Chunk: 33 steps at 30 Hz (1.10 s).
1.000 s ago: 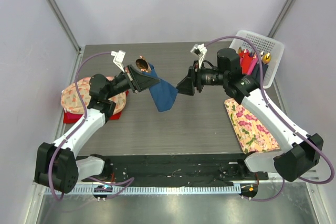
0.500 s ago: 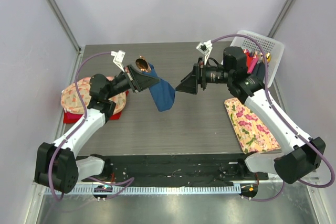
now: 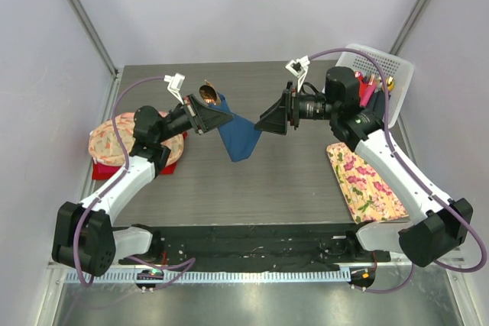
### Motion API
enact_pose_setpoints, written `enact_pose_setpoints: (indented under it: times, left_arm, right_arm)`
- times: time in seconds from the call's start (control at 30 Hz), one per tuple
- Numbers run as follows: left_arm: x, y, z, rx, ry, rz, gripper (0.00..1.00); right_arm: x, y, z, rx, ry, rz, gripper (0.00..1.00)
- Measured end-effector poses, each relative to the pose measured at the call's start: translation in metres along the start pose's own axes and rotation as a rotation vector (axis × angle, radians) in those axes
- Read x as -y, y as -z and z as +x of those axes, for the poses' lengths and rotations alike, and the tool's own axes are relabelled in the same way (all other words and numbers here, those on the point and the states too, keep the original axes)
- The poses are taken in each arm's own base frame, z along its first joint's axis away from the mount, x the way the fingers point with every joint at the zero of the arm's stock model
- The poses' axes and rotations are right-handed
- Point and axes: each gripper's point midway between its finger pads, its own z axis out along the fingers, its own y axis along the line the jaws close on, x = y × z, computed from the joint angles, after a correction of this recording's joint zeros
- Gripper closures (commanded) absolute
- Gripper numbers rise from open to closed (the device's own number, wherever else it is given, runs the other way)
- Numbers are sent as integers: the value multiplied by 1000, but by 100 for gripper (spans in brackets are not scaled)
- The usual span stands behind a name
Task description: Place the utensils on the paper napkin and roll it up
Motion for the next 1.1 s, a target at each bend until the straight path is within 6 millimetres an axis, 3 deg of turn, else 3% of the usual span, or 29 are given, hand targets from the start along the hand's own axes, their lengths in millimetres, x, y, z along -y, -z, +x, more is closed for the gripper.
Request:
enact_pose_setpoints:
  times: [0.1, 0.13, 0.2, 0.23, 0.33, 0.4, 0.67, 0.83, 1.1]
  left_arm:
    - [0, 0, 0, -1, 4, 0, 100]
    - [0, 0, 0, 0, 7, 0, 100]
    - [0, 0, 0, 0, 14, 0, 100]
    - [1, 0, 0, 0, 15, 0, 100]
    - [1, 0, 0, 0, 19, 0, 100]
    - [1, 0, 0, 0, 19, 0, 100]
    - [5, -1, -1, -3, 39, 8, 100]
    - [14, -5, 2, -21, 37, 34, 100]
    - [23, -9, 5, -33, 44, 58, 100]
  right_arm:
    - [8, -2, 6, -17, -3, 19, 33]
    - [11, -3, 9, -27, -8, 26, 43]
    - [15, -5, 13, -41, -9, 32, 52]
    - [17, -5, 17, -50, -15, 36, 67]
    - [20, -6, 24, -70, -11, 37, 82]
    - [21, -6, 28, -80, -7, 37, 99]
    - [36, -10, 36, -96, 49, 85, 99]
    - [50, -23, 47, -128, 34, 94, 99]
    - [32, -48, 59, -131, 56, 7, 99]
